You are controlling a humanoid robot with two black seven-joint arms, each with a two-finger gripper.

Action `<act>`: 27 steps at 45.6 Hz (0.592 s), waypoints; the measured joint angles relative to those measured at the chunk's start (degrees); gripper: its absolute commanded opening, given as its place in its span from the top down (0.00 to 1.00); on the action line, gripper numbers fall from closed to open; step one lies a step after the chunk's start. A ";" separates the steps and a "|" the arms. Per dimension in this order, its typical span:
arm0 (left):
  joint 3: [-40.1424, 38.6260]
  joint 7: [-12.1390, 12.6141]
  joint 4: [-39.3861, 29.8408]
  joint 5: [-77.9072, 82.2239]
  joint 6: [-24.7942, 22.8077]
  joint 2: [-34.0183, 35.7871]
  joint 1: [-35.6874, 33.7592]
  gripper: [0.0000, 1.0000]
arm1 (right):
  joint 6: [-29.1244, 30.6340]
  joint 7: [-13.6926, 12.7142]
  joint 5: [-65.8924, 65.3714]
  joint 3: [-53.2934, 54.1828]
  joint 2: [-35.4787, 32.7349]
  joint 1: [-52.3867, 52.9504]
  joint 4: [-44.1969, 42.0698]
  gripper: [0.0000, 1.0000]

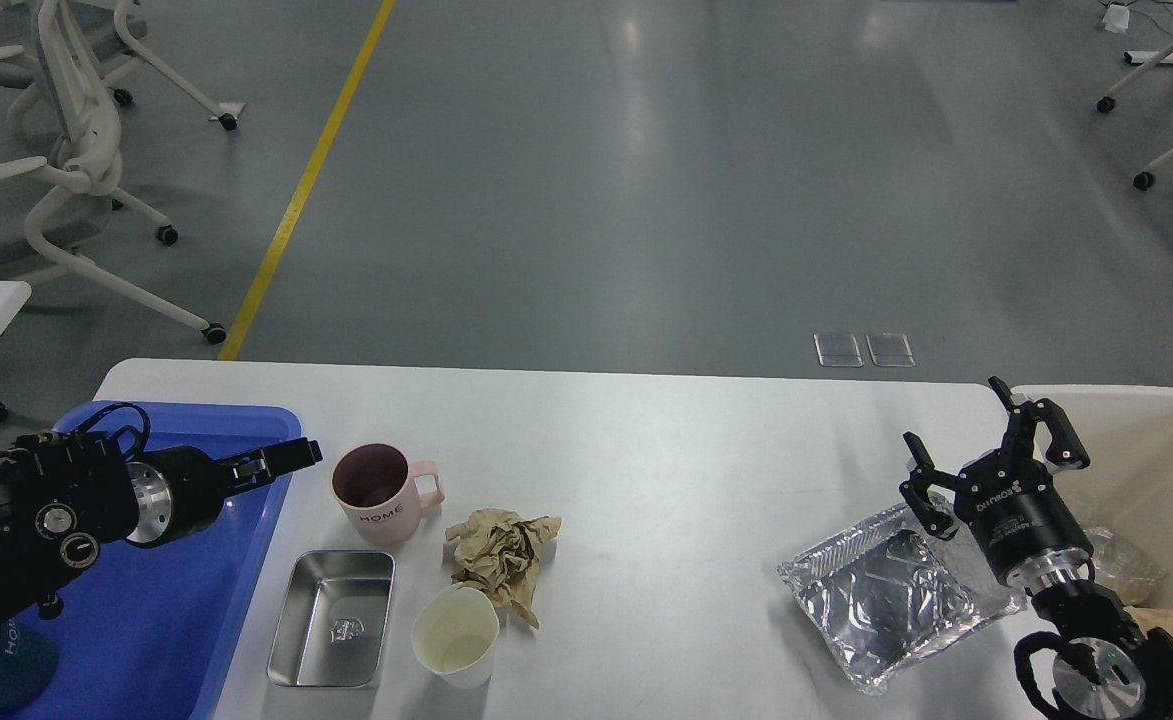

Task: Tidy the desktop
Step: 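Reach the left gripper toward the pink mug and grasp it, then lift the pink mug and lower it into the blue tray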

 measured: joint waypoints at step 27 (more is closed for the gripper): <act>5.17 -5.92 4.89 0.07 -0.22 -5.80 -0.57 0.96 | 0.01 0.03 -0.04 0.15 -0.07 0.06 -0.33 0.00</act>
